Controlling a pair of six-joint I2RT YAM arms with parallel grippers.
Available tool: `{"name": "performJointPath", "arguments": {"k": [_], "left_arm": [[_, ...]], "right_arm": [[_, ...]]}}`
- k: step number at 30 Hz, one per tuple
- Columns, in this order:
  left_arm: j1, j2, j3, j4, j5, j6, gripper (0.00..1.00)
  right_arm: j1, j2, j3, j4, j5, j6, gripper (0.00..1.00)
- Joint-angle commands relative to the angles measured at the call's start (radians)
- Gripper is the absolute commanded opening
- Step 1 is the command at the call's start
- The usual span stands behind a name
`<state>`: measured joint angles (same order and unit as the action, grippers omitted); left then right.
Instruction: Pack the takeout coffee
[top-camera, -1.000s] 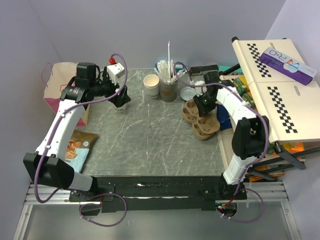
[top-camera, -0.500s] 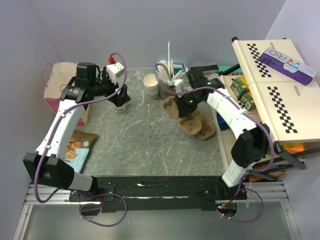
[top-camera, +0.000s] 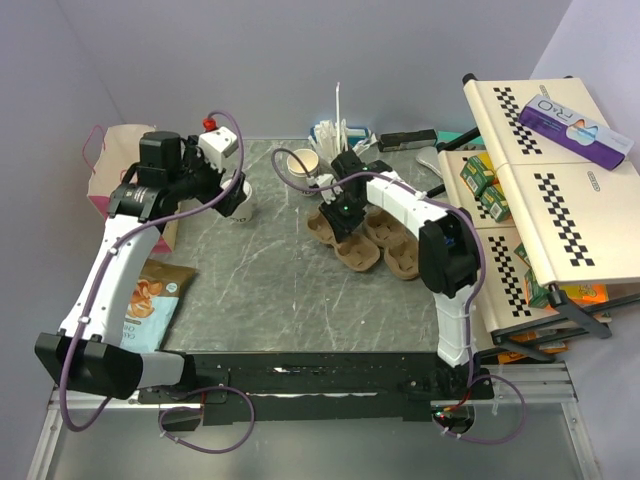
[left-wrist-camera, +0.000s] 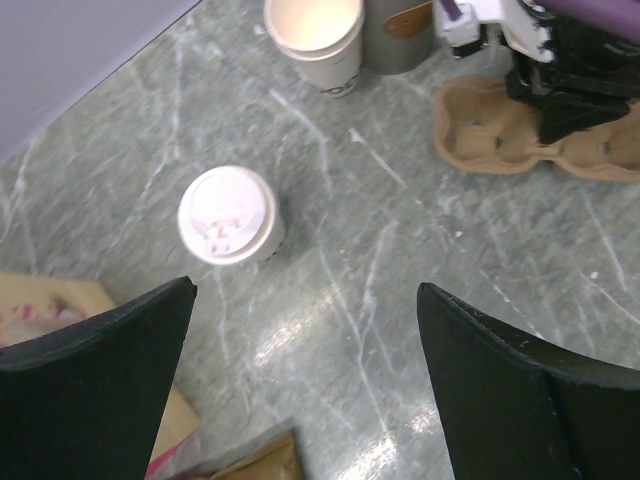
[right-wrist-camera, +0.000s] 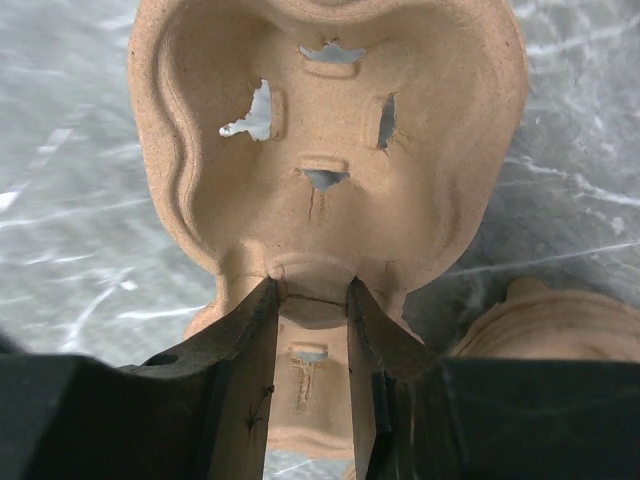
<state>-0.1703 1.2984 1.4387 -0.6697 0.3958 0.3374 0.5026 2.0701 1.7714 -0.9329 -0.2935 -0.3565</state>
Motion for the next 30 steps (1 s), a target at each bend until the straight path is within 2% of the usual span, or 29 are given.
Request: {"name": "performJointPath", "arguments": {"k": [1,7,8,11,13,15,18,20,27,30], "left_arm": [[0.025,-0.037,-0.004,-0.024,-0.095,-0.003,0.99],[0.075,-0.044,0.014,-0.013,-0.242,0.0,0.99],[0.086,-0.034,0.022,-0.005,-0.268,0.002,0.99],[0.136,-0.008,0.064,-0.005,-0.278,0.0,0.99],[0.167,0.007,0.104,-0.007,-0.276,-0.001,0.99],[0.234,0.028,0.147,-0.002,-0.267,-0.005,0.99],[0.288,0.053,0.199,0.015,-0.259,-0.008,0.99],[0.311,0.074,0.232,0.024,-0.27,-0.011,0.99],[0.448,0.148,0.406,0.048,-0.379,-0.06,0.99],[0.537,0.19,0.48,0.015,-0.365,-0.083,0.99]], "right_arm": [[0.004,0.008,0.014,0.028,0.1,0.011,0.0],[0.004,-0.013,-0.044,0.057,0.155,0.036,0.02],[0.002,-0.015,-0.049,0.054,0.16,0.04,0.17],[0.002,-0.021,-0.063,0.048,0.149,0.045,0.28],[0.002,-0.031,-0.056,0.034,0.126,0.053,0.31],[0.002,-0.07,-0.059,0.037,0.103,0.059,0.39],[0.002,-0.117,-0.063,0.034,0.041,0.053,0.52],[0.004,-0.146,-0.066,0.019,-0.007,0.05,0.57],[-0.002,-0.243,-0.116,0.043,-0.067,0.051,0.65],[-0.013,-0.369,-0.193,0.161,-0.113,0.062,0.69]]}}
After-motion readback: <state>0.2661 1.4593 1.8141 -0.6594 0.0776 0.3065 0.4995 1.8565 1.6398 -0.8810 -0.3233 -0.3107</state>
